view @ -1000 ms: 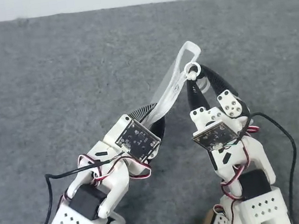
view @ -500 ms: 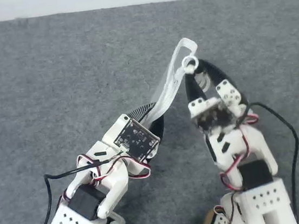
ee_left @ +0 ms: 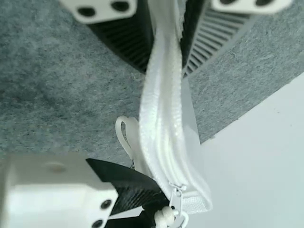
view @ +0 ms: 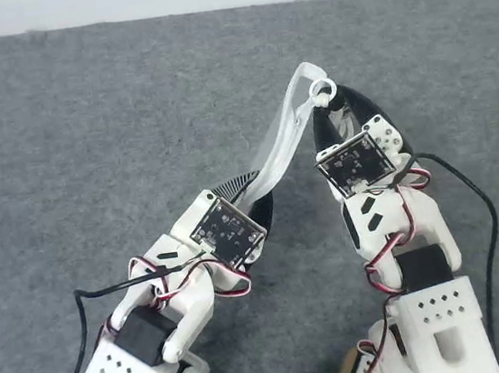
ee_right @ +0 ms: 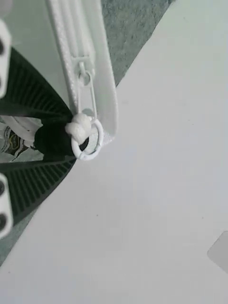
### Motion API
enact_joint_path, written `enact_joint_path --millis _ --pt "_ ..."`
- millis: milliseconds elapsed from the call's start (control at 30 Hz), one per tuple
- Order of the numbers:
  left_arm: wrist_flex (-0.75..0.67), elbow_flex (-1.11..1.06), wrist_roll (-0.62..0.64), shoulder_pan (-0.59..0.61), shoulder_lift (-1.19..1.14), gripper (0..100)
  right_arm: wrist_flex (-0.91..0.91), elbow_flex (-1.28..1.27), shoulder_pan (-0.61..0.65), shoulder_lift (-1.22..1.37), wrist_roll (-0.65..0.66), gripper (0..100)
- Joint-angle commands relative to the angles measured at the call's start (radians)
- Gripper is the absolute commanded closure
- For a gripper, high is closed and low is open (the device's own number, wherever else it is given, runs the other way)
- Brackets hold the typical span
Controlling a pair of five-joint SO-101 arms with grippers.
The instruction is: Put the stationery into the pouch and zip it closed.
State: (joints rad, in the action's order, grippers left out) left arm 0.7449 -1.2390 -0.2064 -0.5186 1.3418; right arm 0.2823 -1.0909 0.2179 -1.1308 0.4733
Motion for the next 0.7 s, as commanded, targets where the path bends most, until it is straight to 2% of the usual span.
enact_joint_path --millis 0,233,667 --pt "0.009 0.012 -0.011 0.005 0.008 99 -0.042 0.075 -0.059 0.022 -0.014 99.2" --pt "0.009 0.012 -0.011 0.005 0.008 99 -0.136 0.078 -0.108 0.125 -0.014 99.2" --pt "0.009 0.012 -0.011 0.005 0.008 99 -0.145 0.167 -0.142 0.288 -0.015 99.2"
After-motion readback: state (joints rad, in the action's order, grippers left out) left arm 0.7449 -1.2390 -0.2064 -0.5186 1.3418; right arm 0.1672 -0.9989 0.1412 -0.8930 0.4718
